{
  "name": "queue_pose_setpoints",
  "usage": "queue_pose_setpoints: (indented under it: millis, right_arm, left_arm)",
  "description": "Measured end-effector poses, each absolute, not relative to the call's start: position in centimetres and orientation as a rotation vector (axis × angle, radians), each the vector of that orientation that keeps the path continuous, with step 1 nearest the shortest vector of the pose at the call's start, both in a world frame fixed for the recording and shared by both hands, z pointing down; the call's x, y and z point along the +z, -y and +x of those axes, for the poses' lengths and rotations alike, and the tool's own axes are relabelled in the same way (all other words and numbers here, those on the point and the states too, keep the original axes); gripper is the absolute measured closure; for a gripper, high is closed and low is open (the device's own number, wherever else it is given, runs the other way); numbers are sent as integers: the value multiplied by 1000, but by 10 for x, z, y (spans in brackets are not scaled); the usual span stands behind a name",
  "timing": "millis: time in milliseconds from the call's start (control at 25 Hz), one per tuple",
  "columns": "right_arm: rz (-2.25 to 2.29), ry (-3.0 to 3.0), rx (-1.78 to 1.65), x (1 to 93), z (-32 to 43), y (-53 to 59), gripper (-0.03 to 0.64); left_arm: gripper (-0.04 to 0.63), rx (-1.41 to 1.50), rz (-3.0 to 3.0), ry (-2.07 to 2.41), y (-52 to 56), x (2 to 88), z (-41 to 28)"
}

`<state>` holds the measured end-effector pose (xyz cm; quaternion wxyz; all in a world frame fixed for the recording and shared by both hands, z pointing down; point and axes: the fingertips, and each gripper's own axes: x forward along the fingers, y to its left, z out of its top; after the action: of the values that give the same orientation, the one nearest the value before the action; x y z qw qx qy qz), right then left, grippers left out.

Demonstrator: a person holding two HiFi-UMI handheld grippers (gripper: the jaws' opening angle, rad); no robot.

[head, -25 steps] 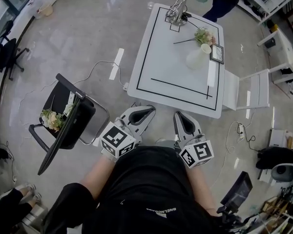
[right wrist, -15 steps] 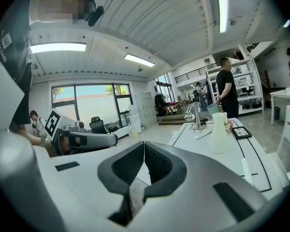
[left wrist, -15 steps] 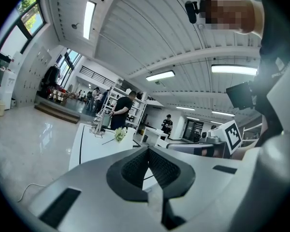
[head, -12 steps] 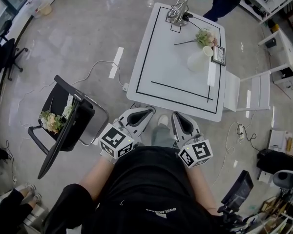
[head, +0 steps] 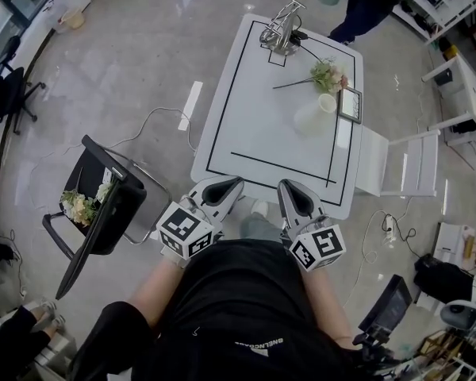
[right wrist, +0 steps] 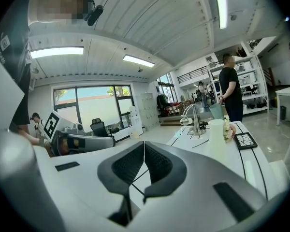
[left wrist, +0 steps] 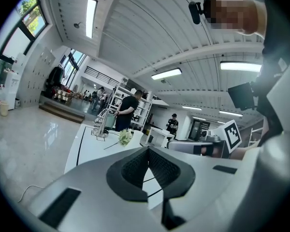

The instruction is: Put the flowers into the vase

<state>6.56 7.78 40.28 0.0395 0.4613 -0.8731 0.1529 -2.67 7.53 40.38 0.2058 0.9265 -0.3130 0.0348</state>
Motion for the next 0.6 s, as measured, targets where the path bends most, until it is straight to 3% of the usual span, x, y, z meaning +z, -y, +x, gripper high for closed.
queue_pose_setpoints:
  millis: [600]
  right_arm:
    - [1520,2626,605,435,169,-5,604]
  left_arm:
    - [591,152,2537,984,-14,408,25]
